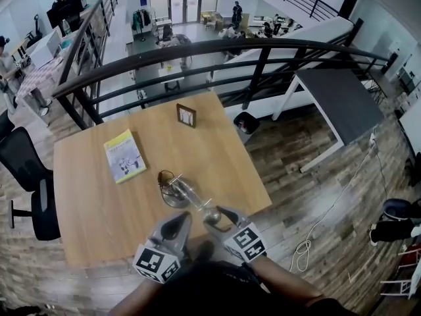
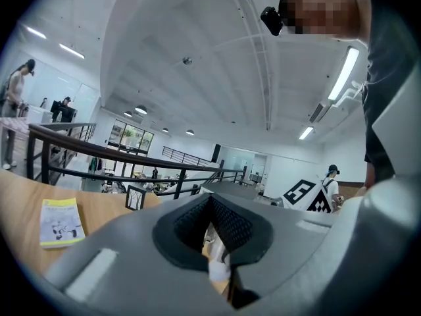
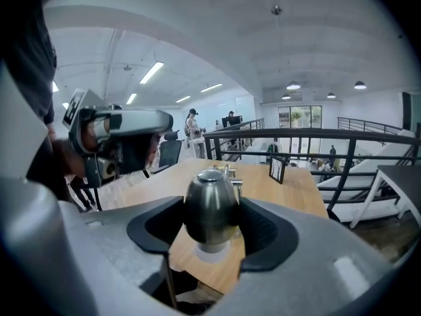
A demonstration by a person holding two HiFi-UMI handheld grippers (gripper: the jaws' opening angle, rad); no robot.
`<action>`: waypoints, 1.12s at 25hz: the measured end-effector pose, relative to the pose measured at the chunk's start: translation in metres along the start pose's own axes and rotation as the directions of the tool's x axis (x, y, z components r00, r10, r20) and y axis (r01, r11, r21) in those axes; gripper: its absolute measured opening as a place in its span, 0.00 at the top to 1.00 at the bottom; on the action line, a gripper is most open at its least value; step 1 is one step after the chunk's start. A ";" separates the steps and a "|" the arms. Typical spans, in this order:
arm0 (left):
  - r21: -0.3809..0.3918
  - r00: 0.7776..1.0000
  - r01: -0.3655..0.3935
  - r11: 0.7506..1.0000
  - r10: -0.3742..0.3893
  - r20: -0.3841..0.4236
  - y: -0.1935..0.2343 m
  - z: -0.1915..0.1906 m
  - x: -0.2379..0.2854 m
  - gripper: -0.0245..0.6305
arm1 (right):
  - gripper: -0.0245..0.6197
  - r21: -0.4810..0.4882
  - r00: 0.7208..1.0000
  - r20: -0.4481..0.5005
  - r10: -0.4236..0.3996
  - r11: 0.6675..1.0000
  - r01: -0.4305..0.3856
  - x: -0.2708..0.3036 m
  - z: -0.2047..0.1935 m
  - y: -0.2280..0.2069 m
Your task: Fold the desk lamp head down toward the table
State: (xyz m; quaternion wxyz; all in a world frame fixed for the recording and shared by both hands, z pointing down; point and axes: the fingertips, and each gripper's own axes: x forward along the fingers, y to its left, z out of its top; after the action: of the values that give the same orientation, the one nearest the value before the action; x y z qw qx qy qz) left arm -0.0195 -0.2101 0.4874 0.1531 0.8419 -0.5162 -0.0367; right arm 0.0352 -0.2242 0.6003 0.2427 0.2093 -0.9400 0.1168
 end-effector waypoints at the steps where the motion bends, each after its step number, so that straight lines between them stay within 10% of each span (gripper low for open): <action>1: 0.003 1.000 0.002 1.000 -0.002 -0.002 0.000 -0.002 -0.001 0.96 | 0.56 -0.004 1.000 -0.015 0.000 1.000 0.000 0.003 -0.008 0.001; 28: -0.006 0.998 -0.045 0.999 0.045 -0.033 0.032 -0.012 -0.022 0.96 | 0.57 -0.208 0.957 -0.281 -0.067 0.978 0.008 0.133 -0.141 -0.015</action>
State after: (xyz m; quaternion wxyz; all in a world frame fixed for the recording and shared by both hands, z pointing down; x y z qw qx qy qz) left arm -0.0549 -0.2012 0.5067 0.1651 0.8300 -0.5323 -0.0209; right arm -0.0060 -0.2370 0.7893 0.3988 0.1820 -0.8977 0.0440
